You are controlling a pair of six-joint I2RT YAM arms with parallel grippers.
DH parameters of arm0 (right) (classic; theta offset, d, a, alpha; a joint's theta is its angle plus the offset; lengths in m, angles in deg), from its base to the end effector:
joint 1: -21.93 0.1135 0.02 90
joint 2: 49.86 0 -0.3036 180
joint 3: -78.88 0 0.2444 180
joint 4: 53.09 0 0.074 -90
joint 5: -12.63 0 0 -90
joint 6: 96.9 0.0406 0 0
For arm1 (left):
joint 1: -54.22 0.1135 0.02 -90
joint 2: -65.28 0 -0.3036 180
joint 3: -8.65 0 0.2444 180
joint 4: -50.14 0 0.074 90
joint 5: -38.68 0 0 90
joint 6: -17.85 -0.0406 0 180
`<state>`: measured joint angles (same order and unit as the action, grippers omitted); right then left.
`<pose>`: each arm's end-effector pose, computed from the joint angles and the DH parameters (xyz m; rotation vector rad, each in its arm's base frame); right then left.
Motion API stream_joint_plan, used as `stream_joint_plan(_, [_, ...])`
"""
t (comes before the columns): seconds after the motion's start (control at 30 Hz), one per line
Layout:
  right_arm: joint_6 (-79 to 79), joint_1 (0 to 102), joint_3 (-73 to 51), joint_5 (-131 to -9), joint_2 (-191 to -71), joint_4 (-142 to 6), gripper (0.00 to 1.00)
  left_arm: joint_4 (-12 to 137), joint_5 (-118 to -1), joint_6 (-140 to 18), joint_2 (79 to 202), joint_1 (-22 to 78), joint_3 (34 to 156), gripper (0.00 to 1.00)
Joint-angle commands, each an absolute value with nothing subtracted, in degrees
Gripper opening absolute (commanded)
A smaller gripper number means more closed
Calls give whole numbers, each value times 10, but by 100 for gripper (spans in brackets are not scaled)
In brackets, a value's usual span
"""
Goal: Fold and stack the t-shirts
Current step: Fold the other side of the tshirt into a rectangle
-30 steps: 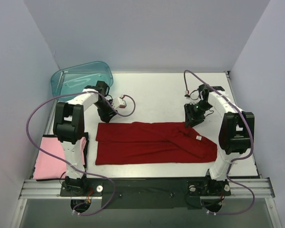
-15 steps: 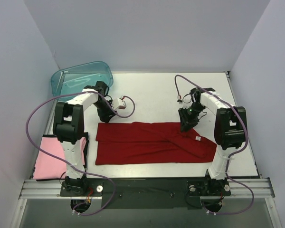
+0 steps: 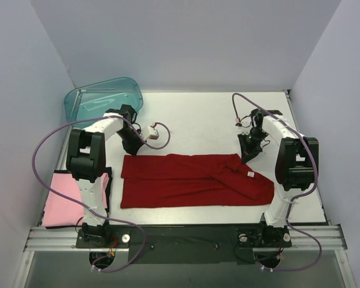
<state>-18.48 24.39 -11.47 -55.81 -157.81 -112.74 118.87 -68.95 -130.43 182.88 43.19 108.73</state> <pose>0.3702 0.0308 0.2194 -0.4081 2.8183 0.5151 0.3913 -0.0888 0.1965 1.6812 2.4058 -0.3785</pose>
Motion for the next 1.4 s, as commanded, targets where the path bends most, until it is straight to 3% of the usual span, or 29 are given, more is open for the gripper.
stream_joint_plan(0.0, [-167,205,-126,-599,-1547,-1144,0,1200,-708,-1275,1807,436,1073,0])
stream_joint_plan(0.07, [-174,209,-129,-566,-1535,-1139,1,1197,-708,-1273,1803,436,1076,0])
stream_joint_plan(0.1, [-179,216,-122,-554,-1529,-1135,23,1197,-709,-1273,1802,435,1077,0])
stream_joint_plan(0.17, [-197,252,-101,-521,-1502,-1120,56,1197,-712,-1271,1801,436,1078,0])
stream_joint_plan(0.23, [-216,280,-81,-514,-1486,-1107,67,1197,-712,-1272,1802,436,1079,0])
stream_joint_plan(0.4, [-228,326,-85,-518,-1508,-1105,68,1198,-713,-1277,1801,434,1077,0])
stream_joint_plan(0.87, [-249,337,-125,-544,-1567,-1115,62,1203,-705,-1280,1794,430,1079,0])
stream_joint_plan(0.97, [-247,334,-109,-517,-1562,-1120,48,1203,-704,-1280,1793,431,1080,0])
stream_joint_plan(1.0, [-243,326,-108,-517,-1560,-1120,34,1205,-705,-1281,1793,431,1080,0])
stream_joint_plan(1.03, [-240,320,-109,-520,-1556,-1120,28,1206,-704,-1282,1793,431,1080,0])
stream_joint_plan(1.07, [-233,307,-113,-521,-1552,-1121,12,1207,-704,-1283,1793,430,1081,0])
stream_joint_plan(1.13, [-229,278,-121,-514,-1542,-1127,0,1208,-701,-1285,1793,431,1081,0])
stream_joint_plan(1.37, [-223,192,-153,-541,-1534,-1128,0,1195,-692,-1264,1795,431,1086,0])
